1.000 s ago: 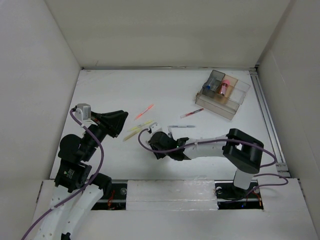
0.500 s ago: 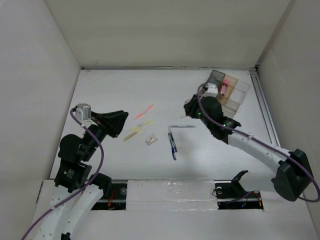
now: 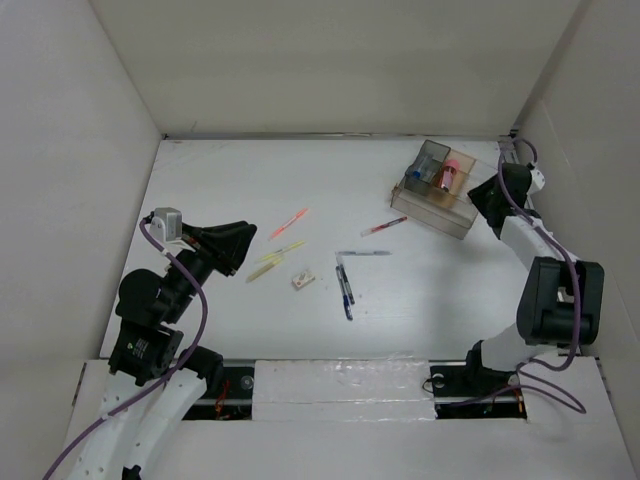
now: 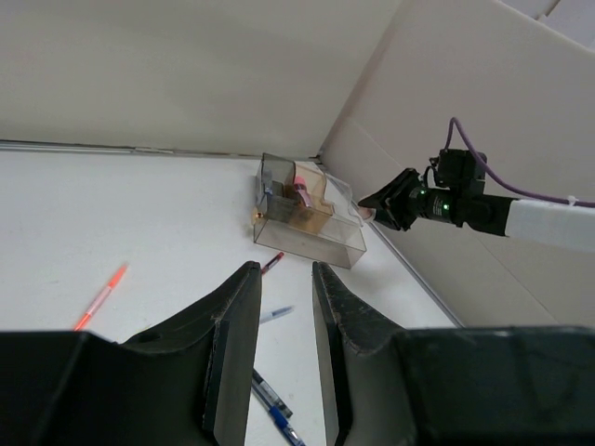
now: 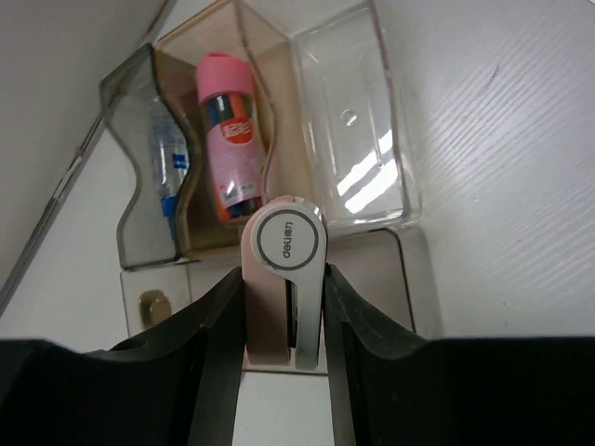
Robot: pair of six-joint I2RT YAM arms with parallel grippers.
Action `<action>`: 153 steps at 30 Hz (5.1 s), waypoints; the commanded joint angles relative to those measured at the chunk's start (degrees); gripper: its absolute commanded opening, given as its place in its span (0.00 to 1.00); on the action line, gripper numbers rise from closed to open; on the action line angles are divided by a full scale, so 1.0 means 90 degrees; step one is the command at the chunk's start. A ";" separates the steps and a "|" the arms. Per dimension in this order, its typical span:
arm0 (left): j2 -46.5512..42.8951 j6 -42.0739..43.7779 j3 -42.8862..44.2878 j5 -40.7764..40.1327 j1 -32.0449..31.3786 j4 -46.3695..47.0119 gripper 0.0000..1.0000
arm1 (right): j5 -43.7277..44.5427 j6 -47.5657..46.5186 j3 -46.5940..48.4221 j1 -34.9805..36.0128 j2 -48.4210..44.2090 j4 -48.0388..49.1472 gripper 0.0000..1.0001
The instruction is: Organize the desk
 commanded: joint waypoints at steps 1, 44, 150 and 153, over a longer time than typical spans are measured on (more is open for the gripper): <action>-0.0034 0.0076 0.0082 0.0019 0.0027 0.0259 0.25 | -0.0520 0.0385 0.0507 -0.0482 0.0280 0.0315 0.29; -0.0063 0.0057 0.0053 0.0000 0.0027 0.0298 0.28 | 0.1166 -0.1606 0.1239 0.6957 0.1890 0.0111 0.89; 0.0201 -0.0187 0.0131 -0.0352 0.0027 0.0074 0.33 | 0.1970 -0.0835 0.0038 0.5162 0.0779 0.0092 0.52; 0.0161 -0.0168 0.0102 -0.0381 0.0027 0.0093 0.33 | 0.1309 -0.1118 0.0175 0.4559 0.0828 0.0188 0.57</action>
